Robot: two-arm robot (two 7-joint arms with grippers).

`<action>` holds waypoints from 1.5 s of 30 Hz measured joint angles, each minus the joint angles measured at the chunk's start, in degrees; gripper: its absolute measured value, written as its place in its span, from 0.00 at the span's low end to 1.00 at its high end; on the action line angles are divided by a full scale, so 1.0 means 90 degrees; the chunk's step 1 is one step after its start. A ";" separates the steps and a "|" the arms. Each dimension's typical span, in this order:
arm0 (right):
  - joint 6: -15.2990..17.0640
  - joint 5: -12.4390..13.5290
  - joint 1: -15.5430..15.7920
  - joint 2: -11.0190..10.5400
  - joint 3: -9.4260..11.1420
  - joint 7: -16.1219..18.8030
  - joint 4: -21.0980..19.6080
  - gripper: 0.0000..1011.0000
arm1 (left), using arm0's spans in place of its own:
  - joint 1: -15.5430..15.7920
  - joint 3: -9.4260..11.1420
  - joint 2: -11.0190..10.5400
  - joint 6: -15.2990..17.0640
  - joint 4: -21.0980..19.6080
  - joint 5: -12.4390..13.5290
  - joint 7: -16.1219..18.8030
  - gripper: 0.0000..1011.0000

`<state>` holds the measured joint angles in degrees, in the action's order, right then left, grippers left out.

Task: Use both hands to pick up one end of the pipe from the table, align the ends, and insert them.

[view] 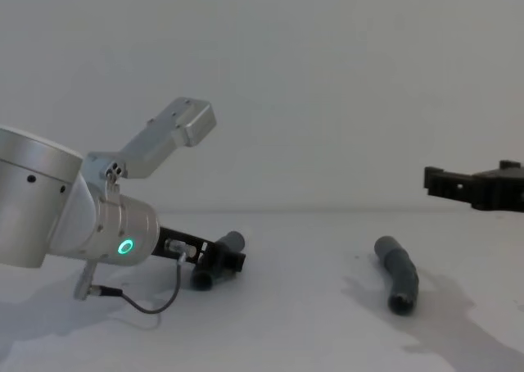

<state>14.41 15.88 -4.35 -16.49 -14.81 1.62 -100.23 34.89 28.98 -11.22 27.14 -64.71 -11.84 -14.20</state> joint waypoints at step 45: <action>0.3255 -0.0429 -0.2248 0.0972 -0.0894 -0.0294 0.1968 0.99 | -0.0004 0.0000 -0.0001 0.0007 0.0009 0.0002 0.0003 0.43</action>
<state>43.71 12.02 -24.59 -7.75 -22.85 -1.03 -82.52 34.86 28.98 -11.23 27.21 -64.62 -11.82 -14.17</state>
